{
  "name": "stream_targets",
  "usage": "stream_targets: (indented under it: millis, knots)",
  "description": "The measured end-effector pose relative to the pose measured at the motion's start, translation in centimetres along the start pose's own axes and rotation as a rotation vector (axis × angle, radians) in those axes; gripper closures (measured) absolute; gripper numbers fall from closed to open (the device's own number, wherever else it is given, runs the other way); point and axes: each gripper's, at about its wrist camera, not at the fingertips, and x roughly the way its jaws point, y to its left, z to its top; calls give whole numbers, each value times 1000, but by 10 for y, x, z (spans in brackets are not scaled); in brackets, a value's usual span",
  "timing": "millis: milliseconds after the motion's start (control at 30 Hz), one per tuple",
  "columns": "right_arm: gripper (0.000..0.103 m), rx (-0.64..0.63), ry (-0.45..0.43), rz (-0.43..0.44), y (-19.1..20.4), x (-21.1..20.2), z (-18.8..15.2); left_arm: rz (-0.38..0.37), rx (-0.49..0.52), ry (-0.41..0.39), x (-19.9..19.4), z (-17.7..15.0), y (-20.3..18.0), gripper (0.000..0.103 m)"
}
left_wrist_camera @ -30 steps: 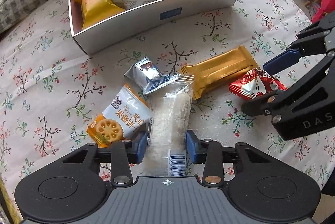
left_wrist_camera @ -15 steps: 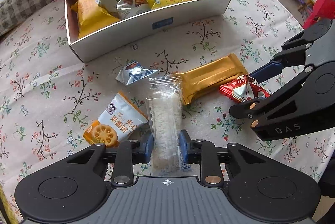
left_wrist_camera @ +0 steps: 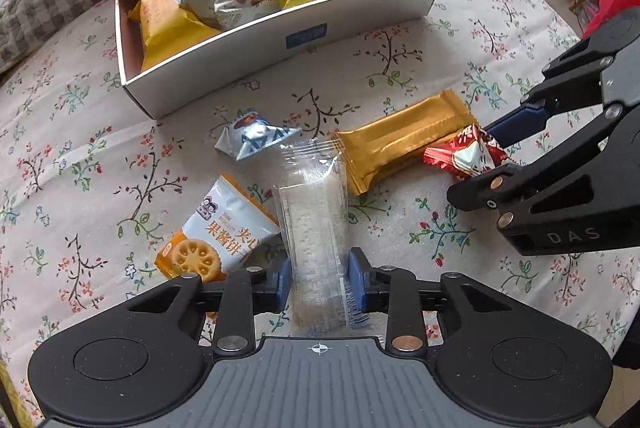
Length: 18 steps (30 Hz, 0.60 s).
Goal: Organize snacks
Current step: 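Grasp a red candy with the right gripper while the left grasps the white rice cake, then carry the red candy and rice cake into the box and open both grippers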
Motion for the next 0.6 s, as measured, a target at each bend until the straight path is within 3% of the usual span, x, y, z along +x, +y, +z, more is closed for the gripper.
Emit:
stream_targets:
  millis: [100, 333, 600]
  knots:
    - [66, 7, -2, 5, 0, 0, 0, 13, 17, -14, 1, 0, -3, 72]
    - [69, 28, -21, 30, -3, -8, 0, -8, 3, -43, -8, 2, 0, 83]
    - [72, 54, -42, 38, -7, -15, -1, -33, -3, -78, -21, 2, 3, 85]
